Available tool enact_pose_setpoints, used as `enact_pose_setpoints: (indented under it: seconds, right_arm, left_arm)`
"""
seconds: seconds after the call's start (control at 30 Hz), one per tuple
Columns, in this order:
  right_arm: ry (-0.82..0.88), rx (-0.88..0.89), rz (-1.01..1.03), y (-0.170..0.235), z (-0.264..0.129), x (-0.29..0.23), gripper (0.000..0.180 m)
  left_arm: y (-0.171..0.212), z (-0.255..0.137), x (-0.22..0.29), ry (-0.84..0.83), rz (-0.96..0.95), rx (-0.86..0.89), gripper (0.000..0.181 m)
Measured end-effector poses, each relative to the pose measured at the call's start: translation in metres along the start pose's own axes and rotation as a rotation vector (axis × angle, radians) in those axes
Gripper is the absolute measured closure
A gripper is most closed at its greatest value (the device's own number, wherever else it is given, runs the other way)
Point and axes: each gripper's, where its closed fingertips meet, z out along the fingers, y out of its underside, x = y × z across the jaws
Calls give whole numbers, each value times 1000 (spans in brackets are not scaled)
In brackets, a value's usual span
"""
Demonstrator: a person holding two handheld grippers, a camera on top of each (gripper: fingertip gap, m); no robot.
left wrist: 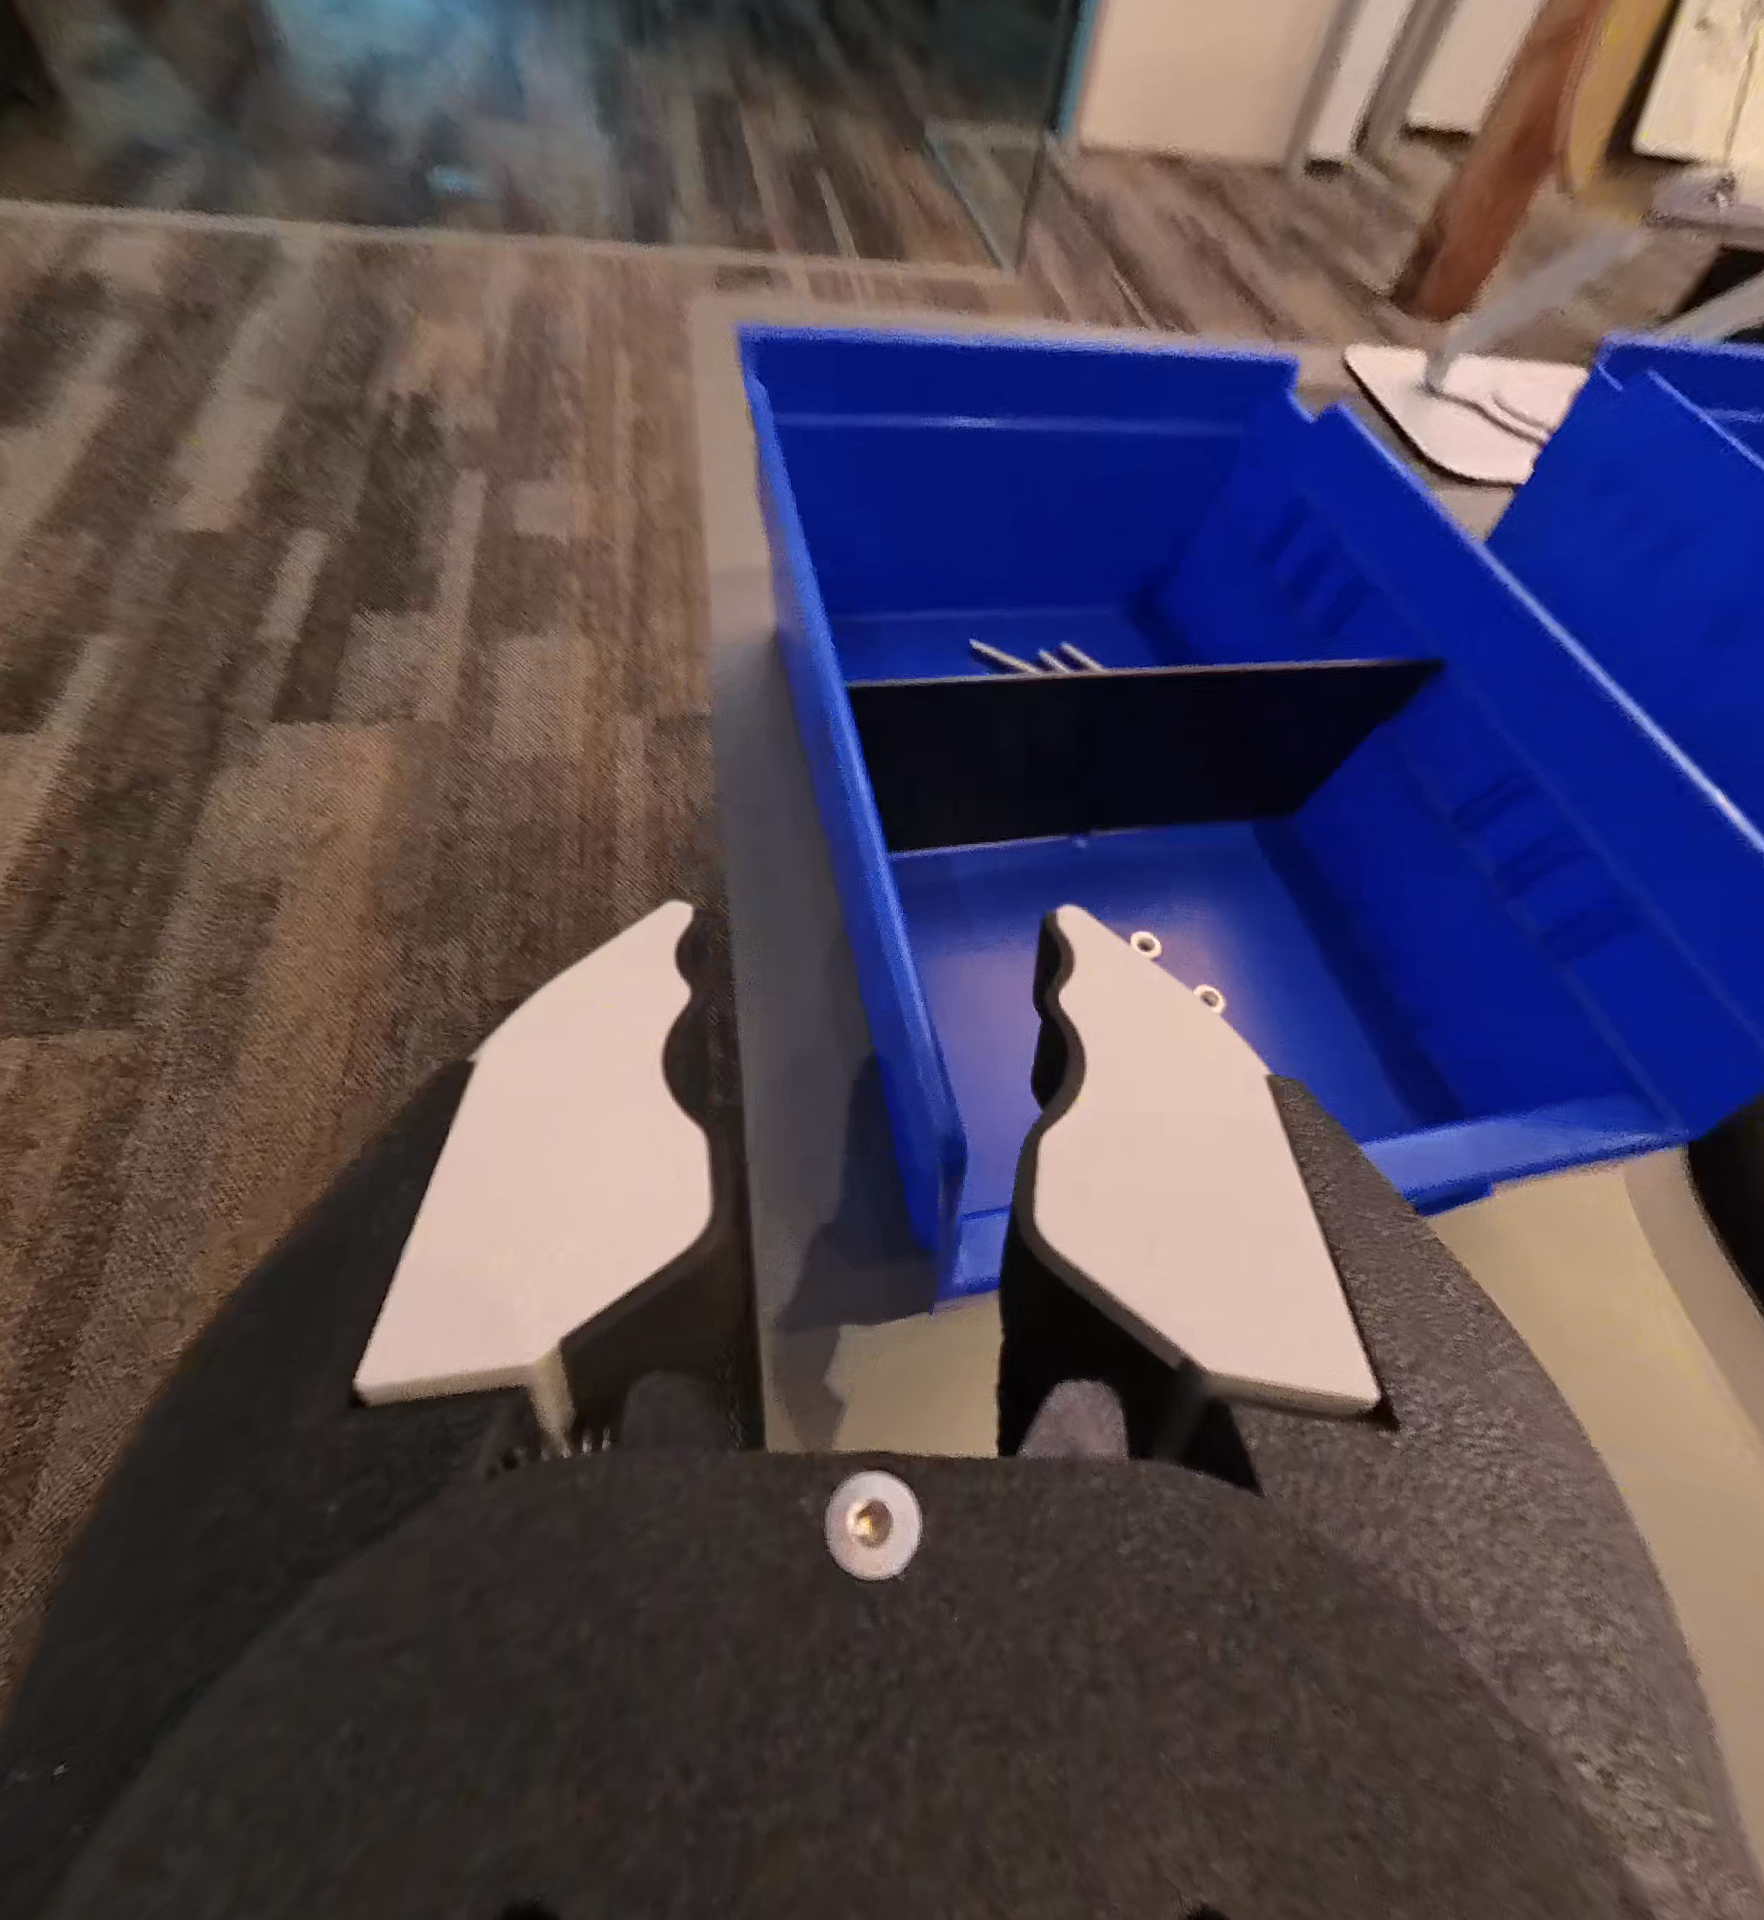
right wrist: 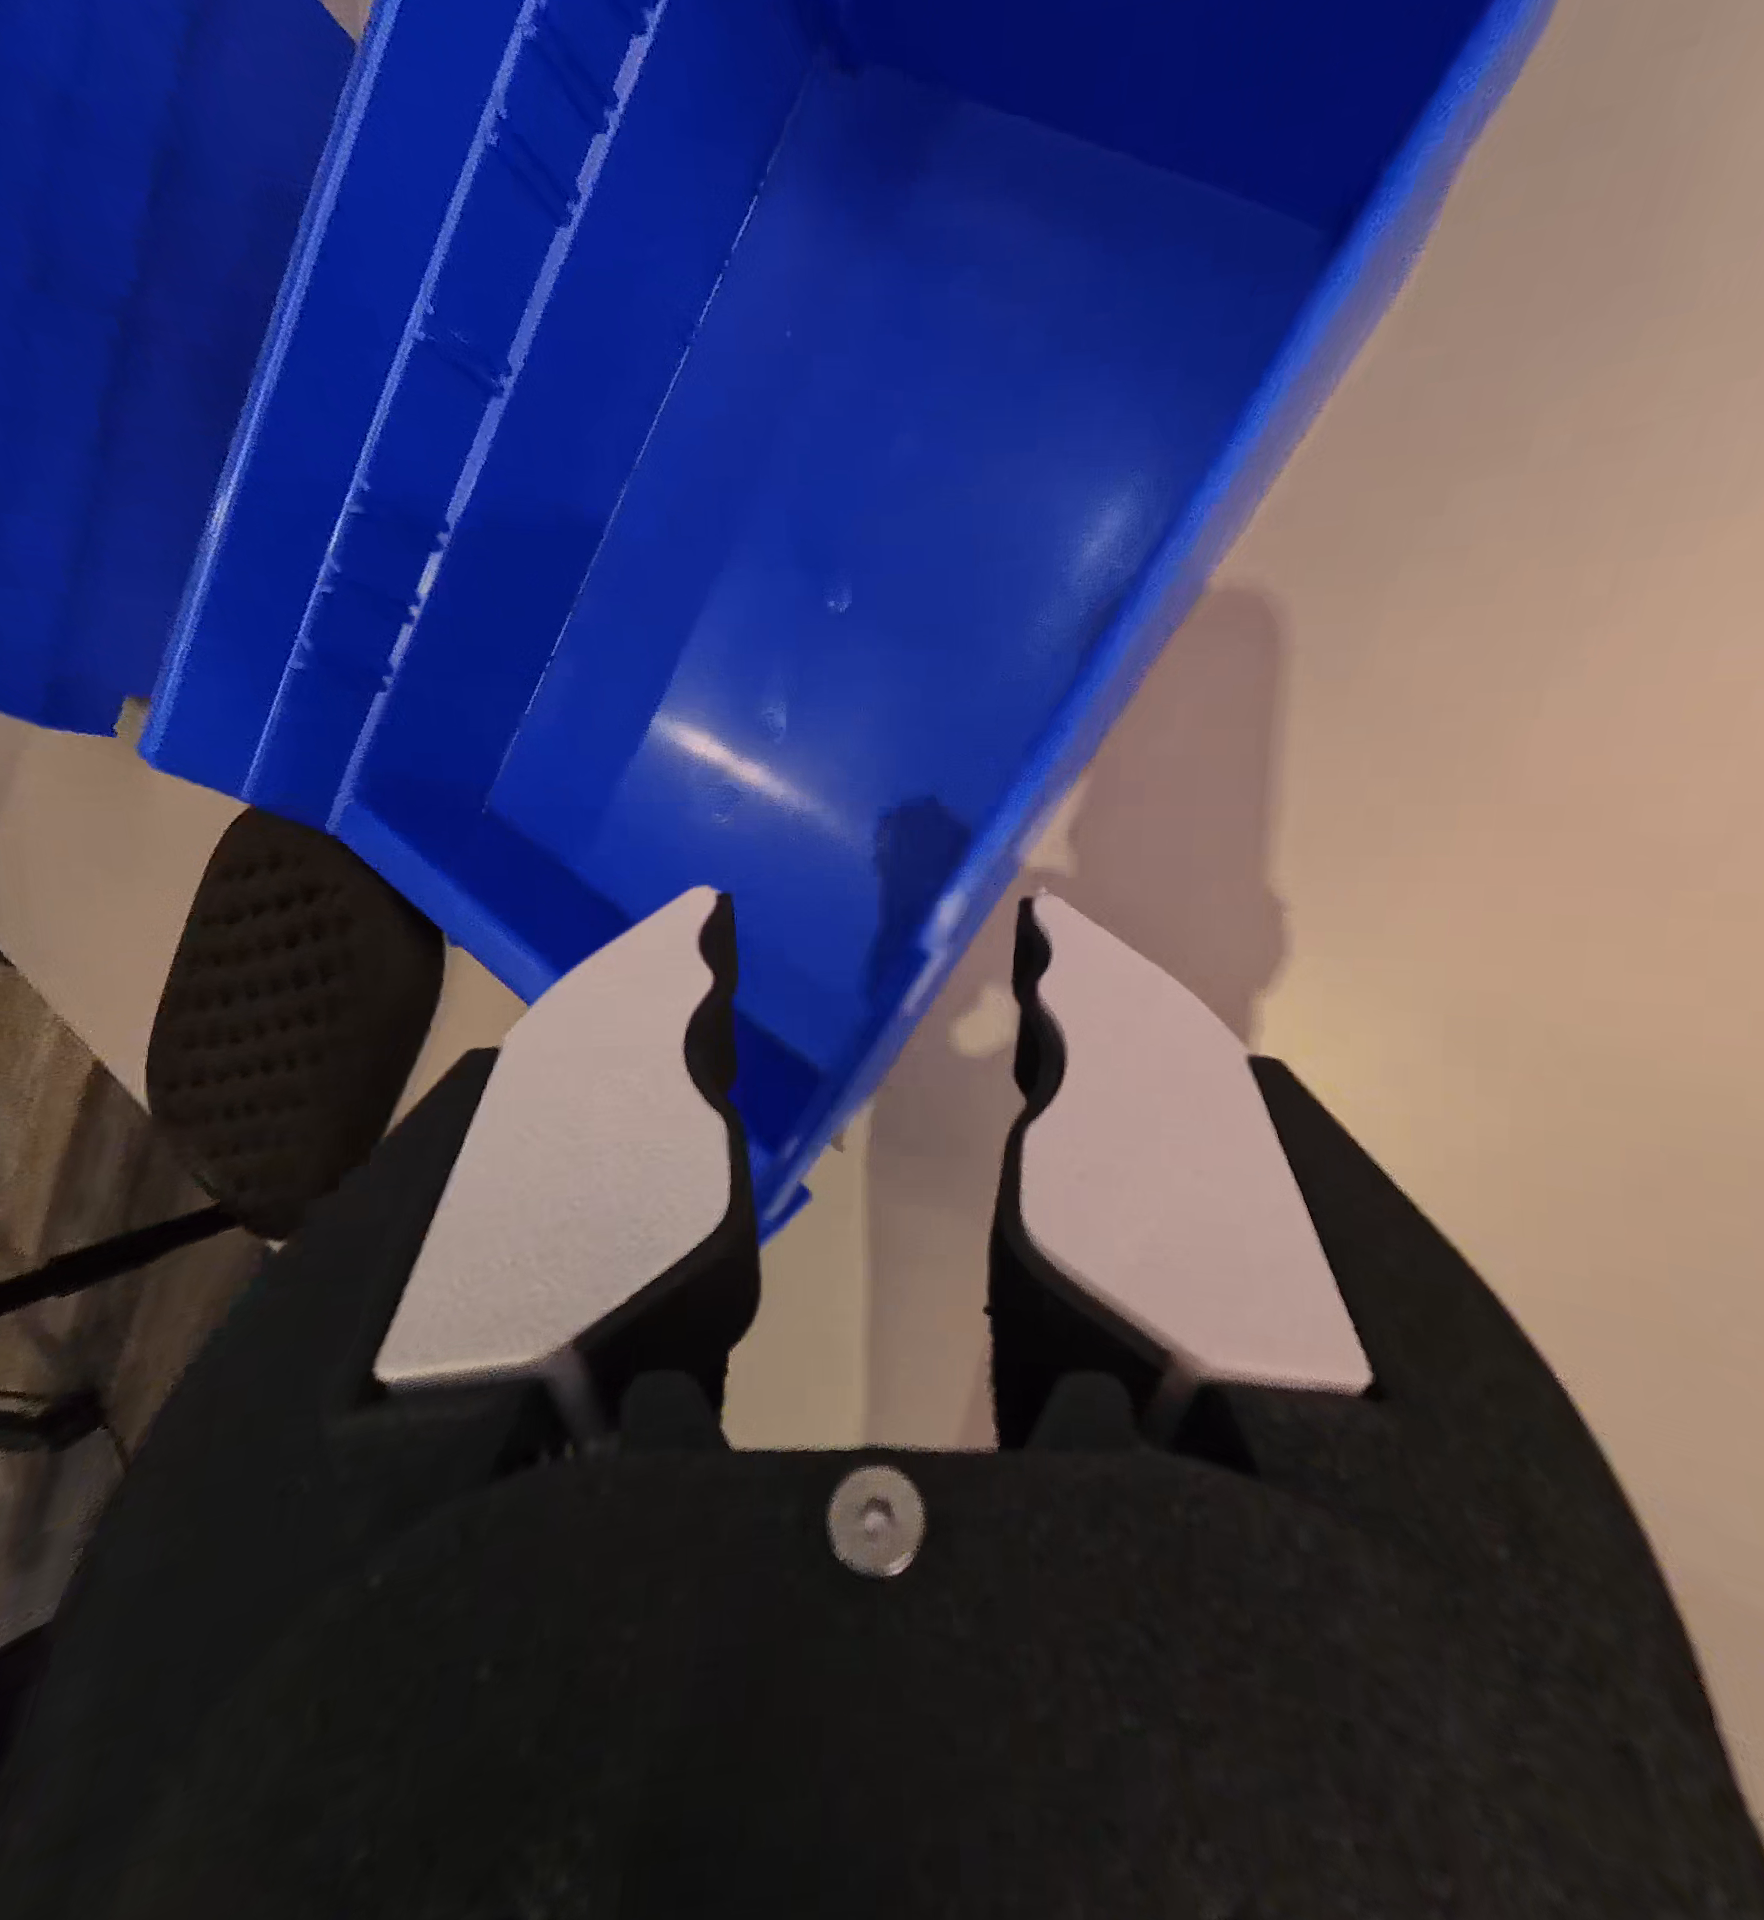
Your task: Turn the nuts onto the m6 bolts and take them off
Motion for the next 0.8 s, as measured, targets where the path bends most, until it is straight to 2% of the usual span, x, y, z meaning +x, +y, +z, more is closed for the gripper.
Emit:
enact_pose_setpoints:
  seconds: [0.13,0.17,0.2,0.23,0.37,0.53,0.8]
  right_arm:
    - [178,-125,38,3,34,24,134]
    - [185,-164,57,7,43,27,139]
    - [173,-204,78,11,50,28,154]
    - [162,-228,109,14,55,27,157]
    - [243,-262,109,13,49,43,172]
    - [211,-275,182,11,40,65,175]
    - [220,-294,193,34,-9,143,175]
  left_arm:
    - [-15,-25,0,-114,11,94,121]
    - [-18,-31,4,-130,16,112,121]
    - [-20,-36,11,-139,20,120,122]
    - [-21,-41,18,-140,21,118,122]
    - [-26,-58,64,-66,7,125,122]
    - [-45,-79,125,4,65,257,129]
    - [-35,-85,193,128,91,247,130]
